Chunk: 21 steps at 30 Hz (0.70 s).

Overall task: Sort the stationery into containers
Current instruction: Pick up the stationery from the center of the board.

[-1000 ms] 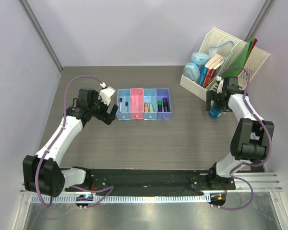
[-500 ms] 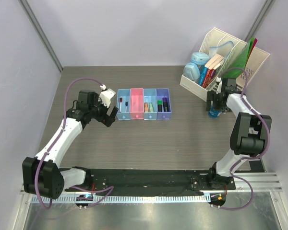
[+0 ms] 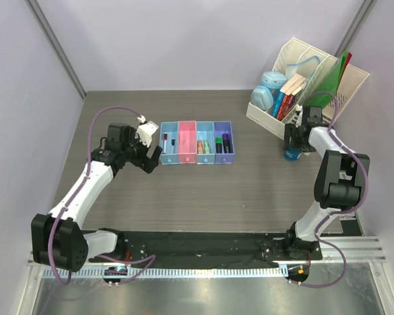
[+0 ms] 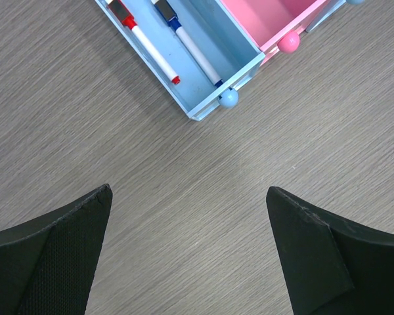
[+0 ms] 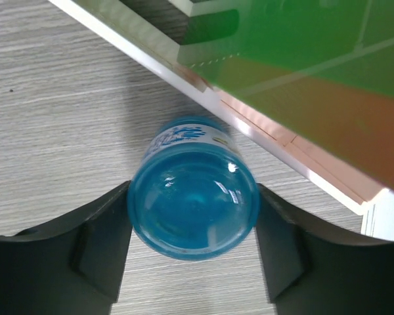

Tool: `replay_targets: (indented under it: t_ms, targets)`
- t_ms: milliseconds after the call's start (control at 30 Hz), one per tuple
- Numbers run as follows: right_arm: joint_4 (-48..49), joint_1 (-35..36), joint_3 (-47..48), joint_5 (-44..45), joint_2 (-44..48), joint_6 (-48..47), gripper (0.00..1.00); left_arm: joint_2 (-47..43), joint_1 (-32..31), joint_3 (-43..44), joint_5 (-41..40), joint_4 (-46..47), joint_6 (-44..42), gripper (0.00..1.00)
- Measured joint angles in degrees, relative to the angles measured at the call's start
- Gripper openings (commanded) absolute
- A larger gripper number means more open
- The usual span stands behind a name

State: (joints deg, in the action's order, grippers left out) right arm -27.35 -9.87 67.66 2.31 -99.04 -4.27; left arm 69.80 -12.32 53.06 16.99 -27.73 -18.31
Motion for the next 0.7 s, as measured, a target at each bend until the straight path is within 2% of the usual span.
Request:
replay_targets:
  t_ms: [133, 167, 233, 267, 400, 500, 700]
  targets:
    - [0.2, 0.0, 0.1, 0.1, -0.1, 0.1, 0.50, 0.3, 0.0, 0.0, 0.2, 0.1, 0.1, 1.00]
    - [0.3, 0.0, 0.1, 0.1, -0.1, 0.1, 0.41, 0.4, 0.0, 0.0, 0.2, 0.1, 0.1, 1.00]
    - [0.3, 0.0, 0.1, 0.0, -0.1, 0.1, 0.34, 0.4, 0.0, 0.0, 0.3, 0.1, 0.1, 1.00]
    - [0.3, 0.0, 0.1, 0.0, -0.1, 0.1, 0.27, 0.4, 0.0, -0.1, 0.4, 0.1, 0.1, 1.00]
    - [0.4, 0.2, 0.1, -0.2, -0.1, -0.1, 0.21, 0.7, 0.0, -0.1, 1.2, 0.1, 0.1, 1.00]
    - [0.2, 0.6, -0.2, -2.4, 0.4, -0.5, 0.20, 1.1, 0.0, -0.1, 2.4, 0.0, -0.2, 1.00]
    - [-3.8, 0.9, -0.2, -15.5, 4.7, -1.2, 0.19, 3.2, 0.0, -0.1, 10.1, -0.4, -1.8, 1.00]
